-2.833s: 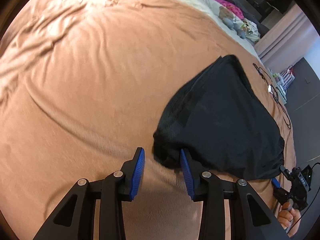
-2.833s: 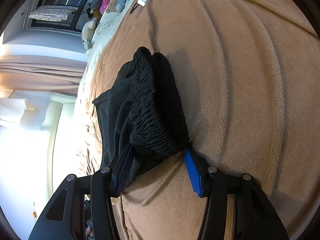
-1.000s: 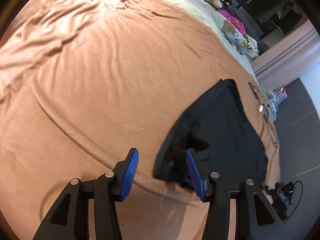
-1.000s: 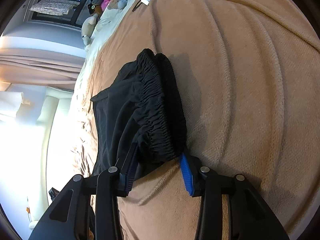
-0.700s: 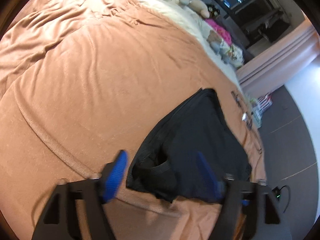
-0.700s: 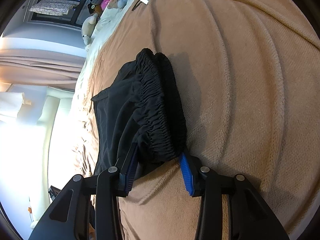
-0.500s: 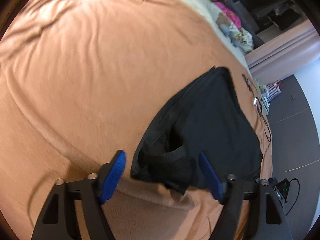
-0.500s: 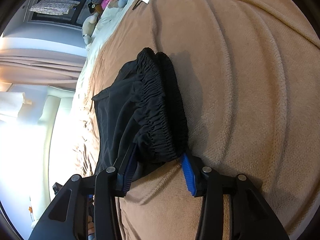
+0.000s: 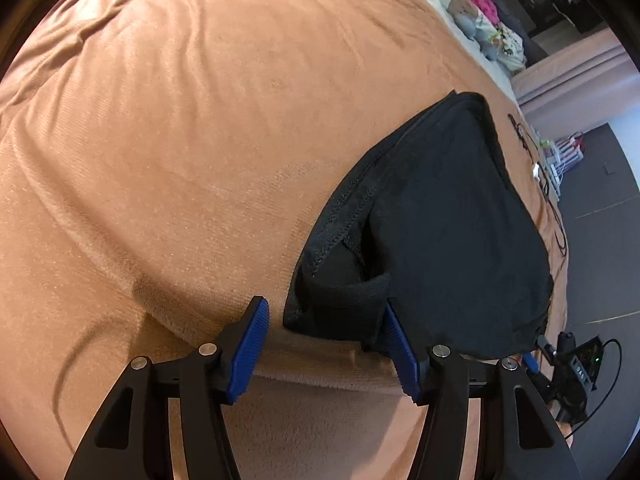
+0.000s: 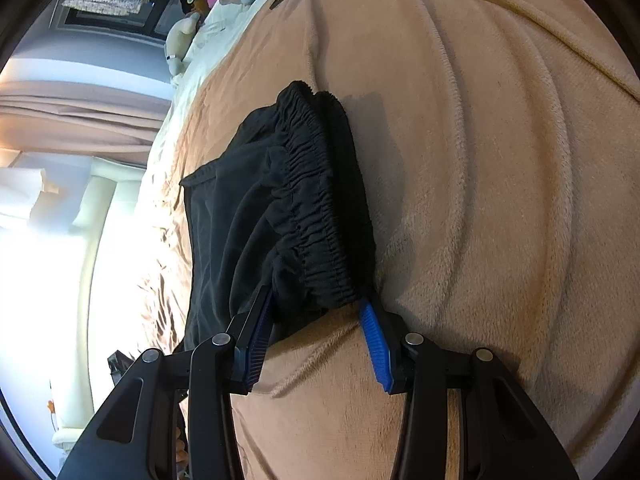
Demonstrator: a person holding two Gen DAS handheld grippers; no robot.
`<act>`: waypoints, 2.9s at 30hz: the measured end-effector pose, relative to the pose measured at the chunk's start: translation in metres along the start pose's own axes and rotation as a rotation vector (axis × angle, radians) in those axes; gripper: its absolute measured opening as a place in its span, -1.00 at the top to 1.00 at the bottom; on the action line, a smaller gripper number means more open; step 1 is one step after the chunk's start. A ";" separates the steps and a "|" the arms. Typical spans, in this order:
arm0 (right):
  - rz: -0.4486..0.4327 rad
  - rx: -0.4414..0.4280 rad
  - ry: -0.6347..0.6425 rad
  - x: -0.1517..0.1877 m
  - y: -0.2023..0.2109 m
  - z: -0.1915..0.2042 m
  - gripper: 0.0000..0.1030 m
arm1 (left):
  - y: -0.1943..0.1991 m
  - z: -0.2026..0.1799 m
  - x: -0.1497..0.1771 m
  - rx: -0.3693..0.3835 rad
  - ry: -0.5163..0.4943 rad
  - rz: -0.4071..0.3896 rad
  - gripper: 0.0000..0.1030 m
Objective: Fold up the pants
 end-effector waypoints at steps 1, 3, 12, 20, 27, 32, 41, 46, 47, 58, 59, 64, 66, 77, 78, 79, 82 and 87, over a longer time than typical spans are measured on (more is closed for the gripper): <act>0.000 -0.003 -0.004 -0.001 -0.001 0.000 0.20 | -0.002 0.001 0.000 0.010 0.003 -0.002 -0.18; 0.000 -0.007 -0.008 -0.002 -0.004 0.001 0.20 | -0.006 0.002 -0.002 0.026 0.013 -0.011 -0.18; -0.016 -0.036 -0.008 -0.007 -0.011 -0.002 0.41 | -0.004 -0.014 0.003 0.049 -0.036 -0.017 0.79; -0.023 -0.097 0.037 -0.002 0.003 0.008 0.63 | 0.035 -0.020 0.003 0.073 -0.019 -0.108 0.83; -0.018 -0.107 0.066 0.012 0.017 0.008 0.65 | 0.063 -0.020 0.025 0.093 -0.010 -0.123 0.83; 0.005 -0.088 0.088 0.028 0.026 0.004 0.65 | 0.081 -0.016 0.051 0.100 0.009 -0.134 0.83; 0.031 -0.058 0.144 0.047 0.050 0.008 0.65 | 0.110 -0.011 0.107 0.121 0.035 -0.164 0.83; 0.058 -0.037 0.197 0.058 0.062 0.014 0.65 | 0.125 -0.007 0.144 0.132 0.068 -0.179 0.83; 0.066 -0.034 0.208 0.060 0.064 0.015 0.65 | 0.128 -0.006 0.153 0.136 0.080 -0.184 0.83; 0.131 0.028 0.315 0.060 0.076 0.019 0.65 | 0.143 -0.002 0.215 0.168 0.164 -0.215 0.83; 0.136 0.030 0.320 0.059 0.078 0.019 0.65 | 0.144 -0.004 0.219 0.171 0.167 -0.218 0.83; 0.165 0.042 0.349 0.057 0.081 0.024 0.65 | 0.144 -0.010 0.233 0.186 0.201 -0.218 0.83; 0.179 0.046 0.366 0.055 0.085 0.024 0.65 | 0.141 -0.012 0.237 0.185 0.204 -0.218 0.83; 0.201 0.143 0.430 0.048 0.084 0.018 0.65 | 0.111 -0.009 0.254 0.242 0.253 -0.193 0.82; 0.201 0.161 0.434 0.050 0.082 0.016 0.65 | 0.106 -0.006 0.254 0.242 0.261 -0.183 0.82; 0.203 0.178 0.433 0.051 0.079 0.015 0.63 | 0.103 -0.003 0.255 0.243 0.264 -0.174 0.79; 0.197 0.216 0.426 0.053 0.076 0.012 0.48 | 0.099 0.001 0.258 0.231 0.261 -0.155 0.64; 0.143 0.275 0.466 0.064 0.087 0.018 0.09 | 0.106 0.009 0.259 0.229 0.248 -0.191 -0.19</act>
Point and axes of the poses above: each gripper's, at about its wrist camera, not at the fingertips, and y roughly against the way its jaws point, z to its left, x to its underside, the point moved 2 cm from there along -y, roughly the way its jaws point, and after that the axes turned 11 degrees about -y, right-handed, at the moved point
